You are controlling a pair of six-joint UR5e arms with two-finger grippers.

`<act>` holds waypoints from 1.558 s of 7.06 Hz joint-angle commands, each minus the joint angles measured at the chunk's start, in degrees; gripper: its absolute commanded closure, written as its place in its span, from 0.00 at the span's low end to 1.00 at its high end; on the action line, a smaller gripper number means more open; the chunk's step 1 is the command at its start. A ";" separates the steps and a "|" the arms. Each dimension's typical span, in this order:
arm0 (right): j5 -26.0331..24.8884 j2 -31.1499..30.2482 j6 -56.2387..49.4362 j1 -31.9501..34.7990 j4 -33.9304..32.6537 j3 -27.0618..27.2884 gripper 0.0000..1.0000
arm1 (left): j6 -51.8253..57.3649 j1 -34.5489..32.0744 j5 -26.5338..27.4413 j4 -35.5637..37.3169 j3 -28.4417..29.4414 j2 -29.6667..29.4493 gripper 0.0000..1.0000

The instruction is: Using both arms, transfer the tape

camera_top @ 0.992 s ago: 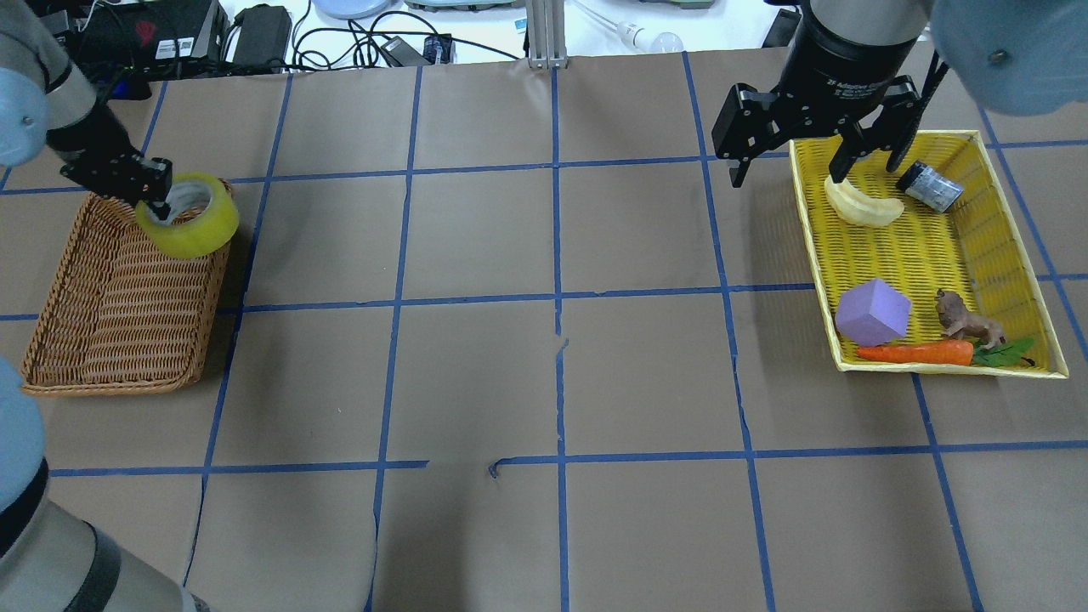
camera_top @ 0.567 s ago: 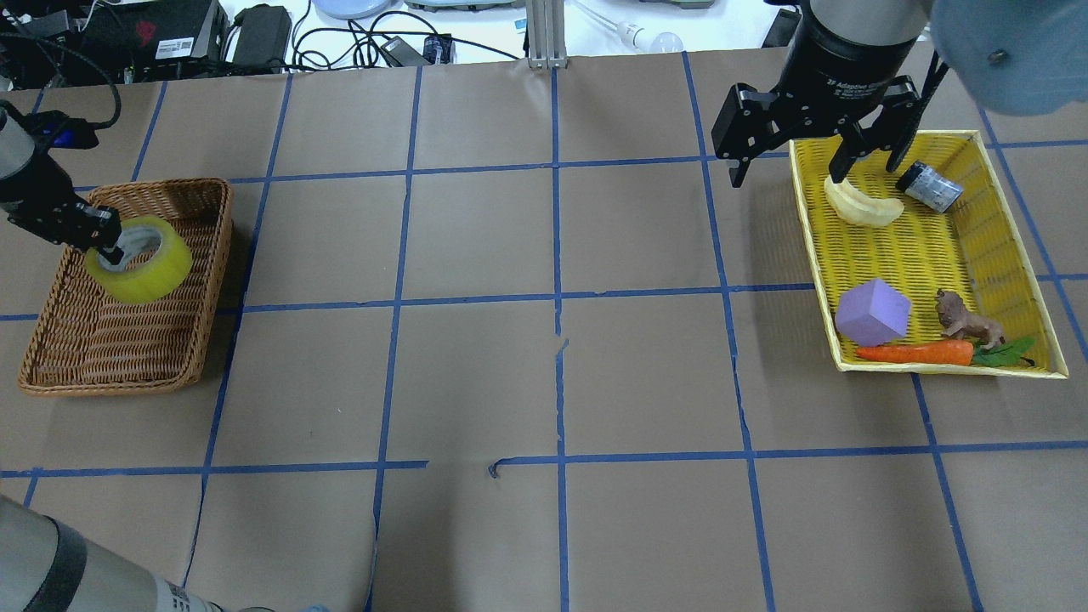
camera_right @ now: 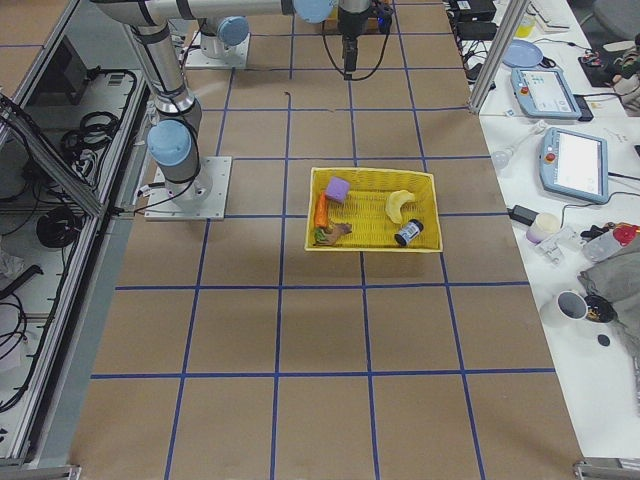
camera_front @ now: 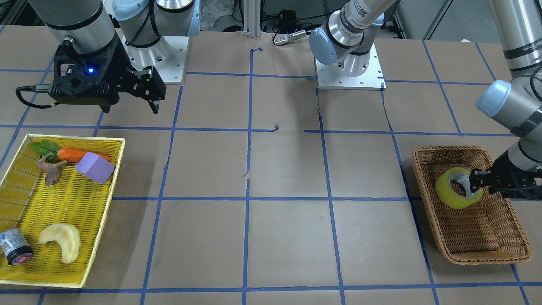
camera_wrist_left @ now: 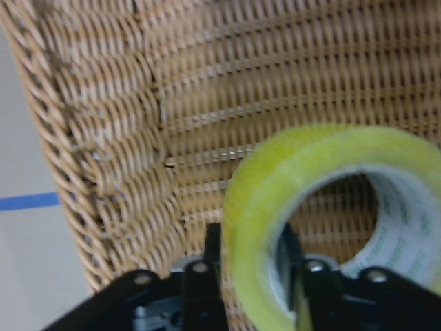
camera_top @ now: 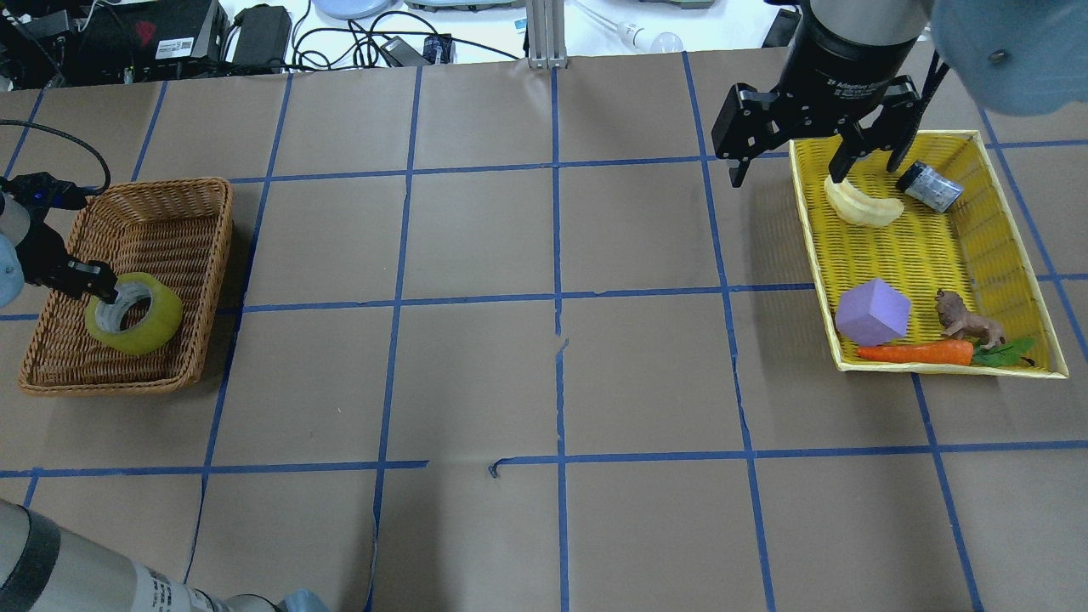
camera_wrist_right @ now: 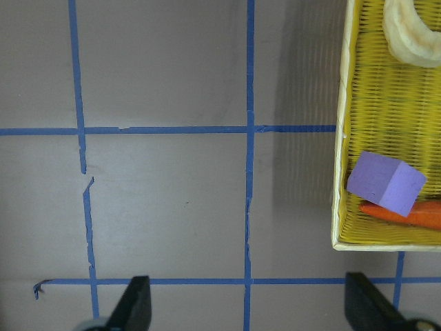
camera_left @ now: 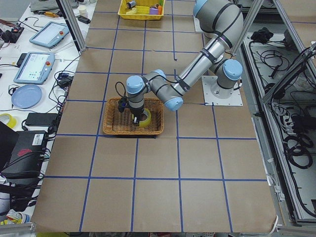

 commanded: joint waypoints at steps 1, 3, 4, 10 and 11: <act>0.00 0.00 0.00 0.00 0.00 0.00 0.00 | -2.33 -2.51 -1.41 1.57 0.81 2.11 0.07; 0.00 0.00 0.00 0.00 0.00 -0.09 0.00 | -16.88 -10.57 -1.77 -5.67 2.74 6.15 0.07; 0.00 0.00 0.00 0.00 0.00 -0.09 0.00 | -21.38 -14.44 -1.86 -10.60 4.32 7.65 0.07; -0.09 0.00 0.00 0.00 0.09 -0.09 0.00 | -45.23 -34.06 -6.17 -40.86 16.99 14.07 0.03; -0.09 0.09 0.00 0.00 0.00 -0.09 0.00 | -46.11 -36.86 -5.82 -41.58 16.99 15.04 0.03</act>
